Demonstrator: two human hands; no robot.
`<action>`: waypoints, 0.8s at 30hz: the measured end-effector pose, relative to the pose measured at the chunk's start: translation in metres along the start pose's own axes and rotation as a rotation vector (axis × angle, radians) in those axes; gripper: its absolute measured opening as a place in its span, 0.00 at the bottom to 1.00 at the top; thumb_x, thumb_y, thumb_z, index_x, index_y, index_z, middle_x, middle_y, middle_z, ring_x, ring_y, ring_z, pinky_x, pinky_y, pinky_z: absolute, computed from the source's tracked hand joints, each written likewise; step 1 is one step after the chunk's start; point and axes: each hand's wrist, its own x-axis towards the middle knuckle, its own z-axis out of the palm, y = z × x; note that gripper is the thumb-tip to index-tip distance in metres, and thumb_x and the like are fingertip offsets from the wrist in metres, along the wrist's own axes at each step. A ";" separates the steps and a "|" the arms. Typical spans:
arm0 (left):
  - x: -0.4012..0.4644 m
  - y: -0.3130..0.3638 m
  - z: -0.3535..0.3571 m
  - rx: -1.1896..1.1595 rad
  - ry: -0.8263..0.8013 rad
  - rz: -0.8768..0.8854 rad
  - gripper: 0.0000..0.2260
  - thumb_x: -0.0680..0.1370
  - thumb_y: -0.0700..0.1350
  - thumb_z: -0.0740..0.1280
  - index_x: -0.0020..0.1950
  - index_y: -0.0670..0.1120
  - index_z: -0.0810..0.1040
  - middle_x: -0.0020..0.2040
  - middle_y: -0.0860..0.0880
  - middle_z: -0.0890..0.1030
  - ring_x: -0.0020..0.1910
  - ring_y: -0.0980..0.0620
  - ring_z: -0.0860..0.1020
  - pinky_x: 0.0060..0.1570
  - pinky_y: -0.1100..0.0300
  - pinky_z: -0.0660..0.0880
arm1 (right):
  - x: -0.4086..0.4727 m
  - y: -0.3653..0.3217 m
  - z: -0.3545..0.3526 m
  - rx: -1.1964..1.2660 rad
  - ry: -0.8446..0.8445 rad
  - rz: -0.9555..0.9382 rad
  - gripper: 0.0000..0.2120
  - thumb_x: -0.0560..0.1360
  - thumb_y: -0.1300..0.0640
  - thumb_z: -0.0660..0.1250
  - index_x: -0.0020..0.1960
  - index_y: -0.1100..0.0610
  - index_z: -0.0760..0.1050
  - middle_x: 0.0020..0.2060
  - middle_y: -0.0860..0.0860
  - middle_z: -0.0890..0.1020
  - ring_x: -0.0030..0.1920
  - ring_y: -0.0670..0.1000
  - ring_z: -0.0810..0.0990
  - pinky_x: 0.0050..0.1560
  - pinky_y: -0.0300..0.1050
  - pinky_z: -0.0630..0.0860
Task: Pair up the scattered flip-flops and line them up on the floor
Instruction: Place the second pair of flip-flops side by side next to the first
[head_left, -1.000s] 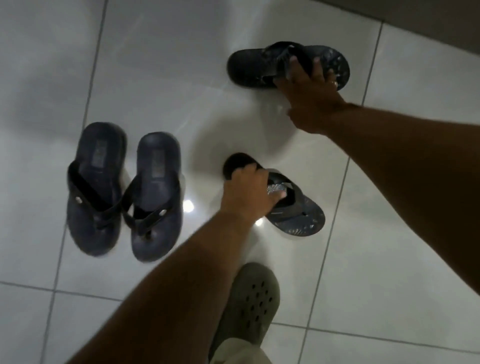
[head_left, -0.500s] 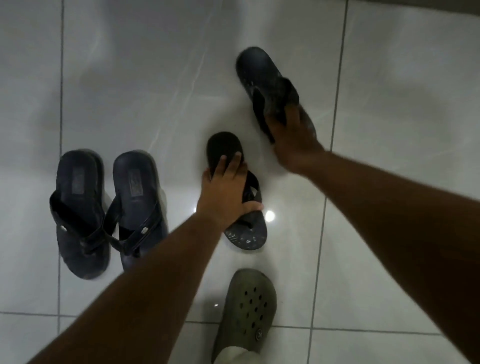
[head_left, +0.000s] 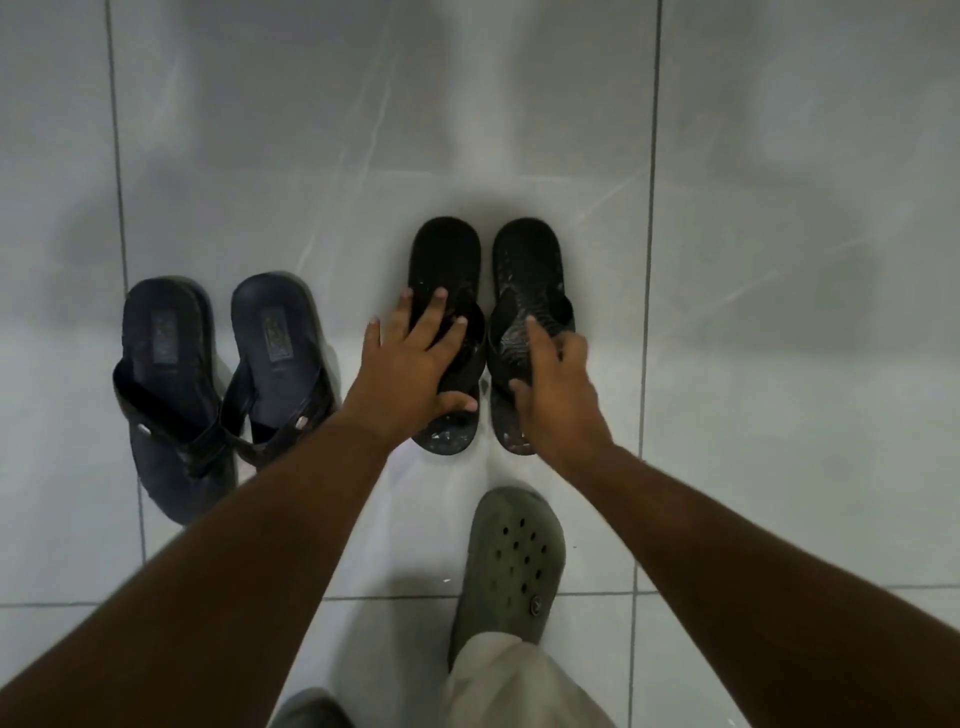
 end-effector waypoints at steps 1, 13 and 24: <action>-0.004 0.000 0.004 -0.040 -0.009 -0.030 0.40 0.72 0.66 0.64 0.78 0.52 0.53 0.81 0.46 0.44 0.78 0.35 0.44 0.72 0.33 0.51 | 0.001 0.003 -0.004 -0.063 0.061 -0.001 0.35 0.75 0.53 0.68 0.76 0.50 0.54 0.69 0.60 0.63 0.61 0.60 0.72 0.61 0.55 0.75; -0.036 0.010 0.035 -0.243 -0.079 -0.097 0.33 0.73 0.58 0.68 0.75 0.53 0.62 0.80 0.49 0.40 0.77 0.35 0.40 0.70 0.34 0.61 | -0.033 0.012 0.024 -0.361 -0.221 -0.035 0.29 0.80 0.52 0.60 0.78 0.52 0.54 0.79 0.56 0.47 0.70 0.67 0.61 0.69 0.62 0.66; -0.063 0.006 0.041 -0.179 -0.020 -0.075 0.41 0.72 0.66 0.64 0.78 0.53 0.51 0.80 0.45 0.40 0.77 0.33 0.42 0.72 0.34 0.55 | -0.047 0.001 0.030 -0.347 -0.106 0.010 0.36 0.75 0.46 0.66 0.77 0.48 0.52 0.79 0.56 0.44 0.73 0.68 0.58 0.67 0.69 0.66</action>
